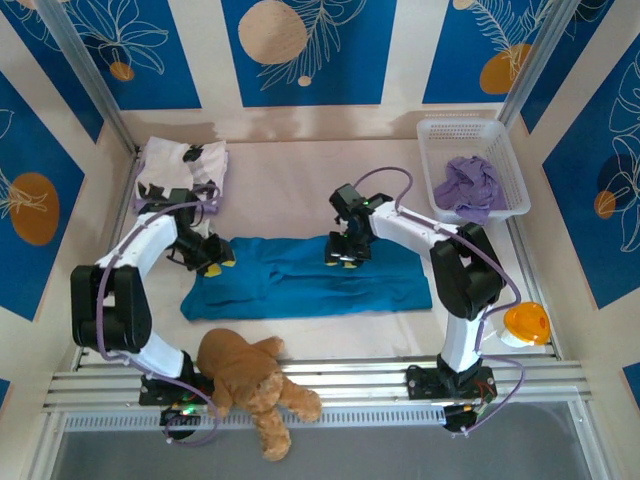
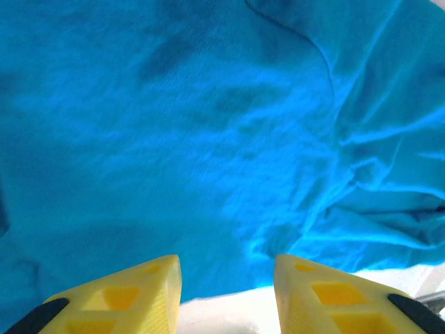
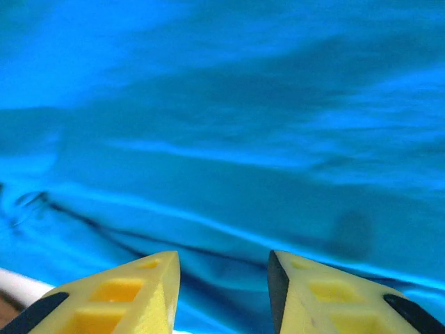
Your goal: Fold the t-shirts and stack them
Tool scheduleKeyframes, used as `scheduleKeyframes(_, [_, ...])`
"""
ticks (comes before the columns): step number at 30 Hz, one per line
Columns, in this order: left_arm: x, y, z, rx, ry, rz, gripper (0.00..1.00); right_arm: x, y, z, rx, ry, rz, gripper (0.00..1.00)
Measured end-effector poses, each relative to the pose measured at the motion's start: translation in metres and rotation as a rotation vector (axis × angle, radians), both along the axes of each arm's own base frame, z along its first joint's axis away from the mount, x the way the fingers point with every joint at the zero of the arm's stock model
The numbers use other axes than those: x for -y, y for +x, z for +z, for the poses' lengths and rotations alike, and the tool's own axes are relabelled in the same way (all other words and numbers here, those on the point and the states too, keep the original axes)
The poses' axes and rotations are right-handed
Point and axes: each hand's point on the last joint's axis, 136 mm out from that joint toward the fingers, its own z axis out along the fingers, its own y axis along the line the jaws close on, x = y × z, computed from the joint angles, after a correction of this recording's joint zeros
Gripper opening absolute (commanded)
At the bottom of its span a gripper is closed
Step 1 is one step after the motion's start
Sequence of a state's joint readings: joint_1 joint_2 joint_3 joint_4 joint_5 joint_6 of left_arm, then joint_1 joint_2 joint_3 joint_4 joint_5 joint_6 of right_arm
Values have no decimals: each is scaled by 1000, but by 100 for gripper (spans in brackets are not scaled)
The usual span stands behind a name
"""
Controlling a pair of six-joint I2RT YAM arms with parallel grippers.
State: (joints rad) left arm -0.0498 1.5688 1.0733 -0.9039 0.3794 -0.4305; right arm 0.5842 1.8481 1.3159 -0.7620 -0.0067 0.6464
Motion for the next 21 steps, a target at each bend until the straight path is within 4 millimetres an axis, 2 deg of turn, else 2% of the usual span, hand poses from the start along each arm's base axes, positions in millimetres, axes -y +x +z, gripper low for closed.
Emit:
scheduleKeyframes(5, [9,14,-22,-7,-12,38,40,26,8,-19,-20,-7,-90,40])
scheduleKeyframes(9, [14,23,-39,-11,-29,63,40,47,5,-36,-54,-23,-156,40])
scheduleKeyframes(13, [22,23,-59,-42,-31,65,40,53,6,-38,-59,3,-186,40])
scheduleKeyframes(17, [39,30,-61,-39,-67,53,41,61,3,-39,-49,10,-203,40])
scheduleKeyframes(21, [62,50,-60,-36,-96,9,41,77,-8,-38,-56,0,-233,40])
